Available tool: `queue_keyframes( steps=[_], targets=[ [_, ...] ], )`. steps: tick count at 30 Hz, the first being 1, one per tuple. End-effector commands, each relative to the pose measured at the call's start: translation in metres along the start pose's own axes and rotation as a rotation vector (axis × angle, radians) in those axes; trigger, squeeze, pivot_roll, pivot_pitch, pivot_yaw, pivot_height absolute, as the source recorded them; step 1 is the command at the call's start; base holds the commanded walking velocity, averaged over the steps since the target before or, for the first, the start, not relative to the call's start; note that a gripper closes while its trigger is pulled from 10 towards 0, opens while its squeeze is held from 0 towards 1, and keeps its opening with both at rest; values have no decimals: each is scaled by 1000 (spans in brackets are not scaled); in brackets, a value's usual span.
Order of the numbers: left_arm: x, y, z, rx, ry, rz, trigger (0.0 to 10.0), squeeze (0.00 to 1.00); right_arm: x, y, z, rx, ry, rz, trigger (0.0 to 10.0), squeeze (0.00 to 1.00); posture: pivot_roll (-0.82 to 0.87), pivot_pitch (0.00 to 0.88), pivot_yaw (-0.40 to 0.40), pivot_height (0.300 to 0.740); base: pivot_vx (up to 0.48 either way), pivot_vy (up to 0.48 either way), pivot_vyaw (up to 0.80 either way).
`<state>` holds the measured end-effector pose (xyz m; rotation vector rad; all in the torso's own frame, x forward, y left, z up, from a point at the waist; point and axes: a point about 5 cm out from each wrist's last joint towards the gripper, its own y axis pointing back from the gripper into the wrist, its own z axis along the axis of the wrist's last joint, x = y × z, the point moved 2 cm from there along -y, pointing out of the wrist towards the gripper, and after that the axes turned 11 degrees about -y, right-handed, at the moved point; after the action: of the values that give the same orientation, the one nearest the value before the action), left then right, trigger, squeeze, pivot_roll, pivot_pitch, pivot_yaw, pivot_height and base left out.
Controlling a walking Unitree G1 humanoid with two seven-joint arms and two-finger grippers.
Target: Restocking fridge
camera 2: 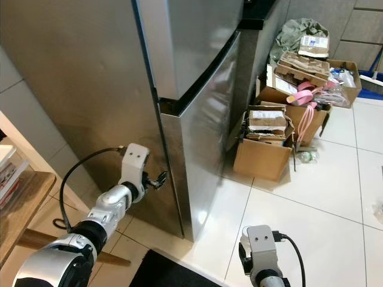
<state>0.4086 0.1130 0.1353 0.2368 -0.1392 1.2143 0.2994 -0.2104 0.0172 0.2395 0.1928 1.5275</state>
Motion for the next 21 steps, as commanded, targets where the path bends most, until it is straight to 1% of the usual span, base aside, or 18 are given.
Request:
queue_keyframes(
  steps=[1, 2, 3, 4, 6, 7, 8, 9, 10, 11, 14, 15, 16, 19, 21],
  targets=[
    [14, 14, -25, 35, 68, 74, 10000, 0, 2, 3, -9, 34, -3, 6, 10000, 0, -99, 194, 97, 740, 0, 0, 0],
    [16, 18, -32, 42, 95, 95, 10000, 0, 2, 2, -10, 35, -3, 6, 10000, 0, -99, 194, 97, 740, 0, 0, 0],
    [15, 23, -42, 58, 122, 105, 10000, 0, 0, 3, -10, 38, -1, 2, 10000, 0, -103, 182, 93, 740, 0, 0, 0],
    [13, 26, -48, 68, 136, 107, 10000, 0, -1, 3, -10, 39, 0, 0, 10000, 0, -103, 182, 93, 740, 0, 0, 0],
    [3, 32, -61, 94, 126, 81, 10000, 0, -4, 3, -11, 42, -5, -10, 10000, 0, -96, 164, 86, 740, 0, 0, 0],
    [-8, 39, -75, 128, 110, 58, 10000, 0, -6, 2, -11, 44, -3, -9, 10000, 0, -93, 153, 96, 740, 0, 0, 0],
    [-12, 43, -82, 146, 106, 51, 10000, 0, -5, 2, -11, 43, 7, -6, 10000, 0, -98, 142, 101, 740, 0, 0, 0],
    [-12, 43, -82, 146, 106, 51, 10000, 0, -5, 2, -11, 43, 7, -6, 10000, 0, -98, 142, 101, 740, 0, 0, 0],
    [-17, 49, -91, 171, 95, 42, 10000, 0, -4, 0, -8, 36, 18, -5, 10000, 0, -99, 140, 102, 740, 0, 0, 0],
    [-21, 51, -96, 183, 90, 29, 10000, 0, -3, -2, -6, 28, 6, -10, 10000, 0, -93, 132, 104, 740, 0, 0, 0],
    [-28, 56, -103, 203, 86, 14, 10000, 0, -2, -4, -3, 20, -6, -14, 10000, 0, -91, 122, 110, 740, 0, 0, 0],
    [-28, 56, -103, 203, 86, 14, 10000, 0, -2, -4, -3, 20, -6, -14, 10000, 0, -91, 122, 110, 740, 0, 0, 0],
    [-36, 63, -114, 235, 76, 9, 10000, 0, -1, -6, -2, 17, 0, -13, 10000, 0, -104, 110, 113, 740, 0, 0, 0],
    [-39, 67, -119, 258, 95, 31, 10000, 0, -1, -6, 0, 10, -1, -11, 10000, 0, -109, 105, 106, 740, 0, 0, 0],
    [-40, 67, -119, 260, 93, 33, 10000, 0, -2, -6, 0, 9, -1, -10, 10000, 0, -108, 105, 104, 740, 0, 0, 0]
  ],
)
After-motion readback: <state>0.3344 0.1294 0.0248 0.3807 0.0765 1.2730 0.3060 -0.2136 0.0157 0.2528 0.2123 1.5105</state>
